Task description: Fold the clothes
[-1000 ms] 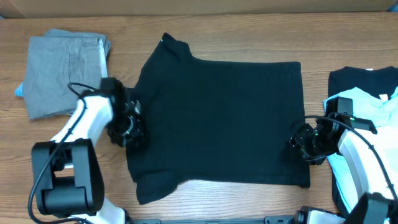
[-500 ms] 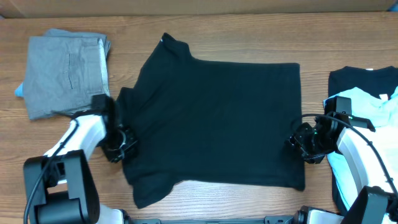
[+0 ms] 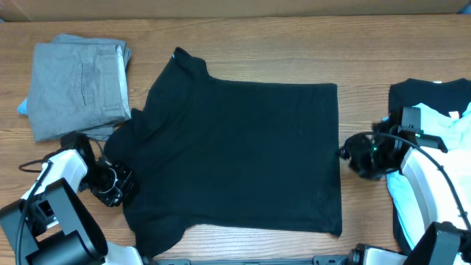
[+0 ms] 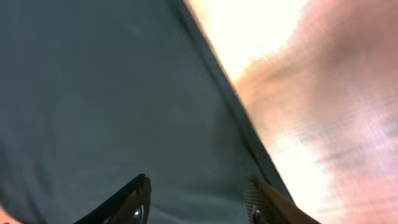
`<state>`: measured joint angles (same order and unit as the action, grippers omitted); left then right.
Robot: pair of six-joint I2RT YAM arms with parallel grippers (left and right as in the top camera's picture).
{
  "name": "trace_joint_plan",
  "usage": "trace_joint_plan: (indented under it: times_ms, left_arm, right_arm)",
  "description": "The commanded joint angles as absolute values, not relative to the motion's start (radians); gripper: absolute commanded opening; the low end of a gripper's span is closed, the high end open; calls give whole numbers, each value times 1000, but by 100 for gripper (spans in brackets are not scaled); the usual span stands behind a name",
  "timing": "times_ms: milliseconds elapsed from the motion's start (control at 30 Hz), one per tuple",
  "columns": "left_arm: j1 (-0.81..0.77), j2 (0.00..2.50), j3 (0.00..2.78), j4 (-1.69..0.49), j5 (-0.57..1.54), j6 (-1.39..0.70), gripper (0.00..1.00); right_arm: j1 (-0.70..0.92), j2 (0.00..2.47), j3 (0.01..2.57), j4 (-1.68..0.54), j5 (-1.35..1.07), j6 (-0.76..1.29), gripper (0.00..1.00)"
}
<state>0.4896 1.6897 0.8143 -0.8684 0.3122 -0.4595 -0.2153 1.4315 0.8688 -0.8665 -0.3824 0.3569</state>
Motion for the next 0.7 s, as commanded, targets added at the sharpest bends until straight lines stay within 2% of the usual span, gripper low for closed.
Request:
trace_joint_plan:
  times_ms: [0,100,233,500,667]
  left_arm:
    - [495,1765,779,-849,236,-333,7]
    - [477,1762,825,-888,244,-280,13]
    - [462,1740,903,-954,245,-211,27]
    - [459,1600,1085,-1060,281,-109,30]
    - [458,1470,1193,-1086,344,-99,39]
  right_arm:
    - [-211,1437,903,-797,-428,314,50]
    - [-192,1466,903,-718,-427,314,49]
    - [-149,1553,903,-647,-355,314,49]
    - [-134,1666,903,-576,-247,313,49]
    - [-124,1723,902,-585,-249,313,49]
